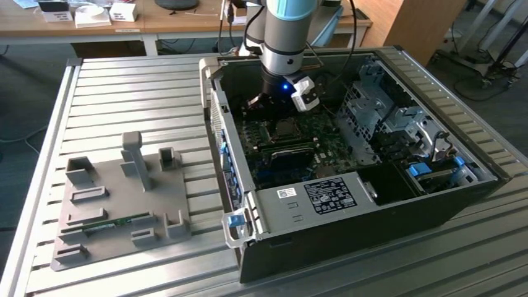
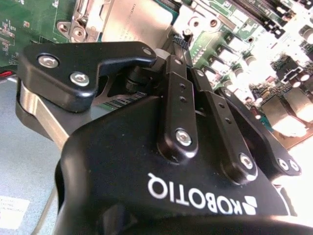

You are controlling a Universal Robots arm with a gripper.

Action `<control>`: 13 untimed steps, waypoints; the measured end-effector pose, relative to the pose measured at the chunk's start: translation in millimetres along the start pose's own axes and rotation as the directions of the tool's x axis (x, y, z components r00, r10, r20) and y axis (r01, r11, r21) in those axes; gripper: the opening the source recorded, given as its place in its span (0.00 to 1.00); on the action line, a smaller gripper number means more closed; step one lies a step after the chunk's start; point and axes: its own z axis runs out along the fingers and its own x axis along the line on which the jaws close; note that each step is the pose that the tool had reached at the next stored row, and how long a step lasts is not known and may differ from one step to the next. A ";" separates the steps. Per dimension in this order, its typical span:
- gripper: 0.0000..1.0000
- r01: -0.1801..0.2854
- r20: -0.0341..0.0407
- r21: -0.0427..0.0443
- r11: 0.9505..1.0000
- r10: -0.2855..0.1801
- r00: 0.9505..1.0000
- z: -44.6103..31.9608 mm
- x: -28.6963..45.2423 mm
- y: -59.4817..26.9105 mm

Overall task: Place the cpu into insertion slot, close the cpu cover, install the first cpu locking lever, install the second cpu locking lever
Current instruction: 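Close the cpu cover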

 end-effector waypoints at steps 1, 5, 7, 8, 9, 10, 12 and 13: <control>0.11 0.000 0.000 0.000 1.000 0.000 1.000 0.0 0.0 0.0; 0.11 0.000 0.000 0.000 1.000 0.000 1.000 0.1 0.0 -0.1; 0.11 0.000 0.000 0.000 1.000 0.000 1.000 0.3 0.1 -0.1; 0.11 0.000 0.000 0.001 1.000 0.000 1.000 0.3 0.1 -0.2; 0.11 0.000 0.000 0.001 1.000 0.000 1.000 0.3 0.1 -0.2; 0.11 0.000 0.000 0.000 1.000 0.000 1.000 0.4 0.1 -0.2; 0.11 0.000 0.000 0.000 1.000 0.000 1.000 0.1 0.1 -0.2; 0.11 0.000 0.000 0.000 1.000 0.000 1.000 -0.2 0.0 0.0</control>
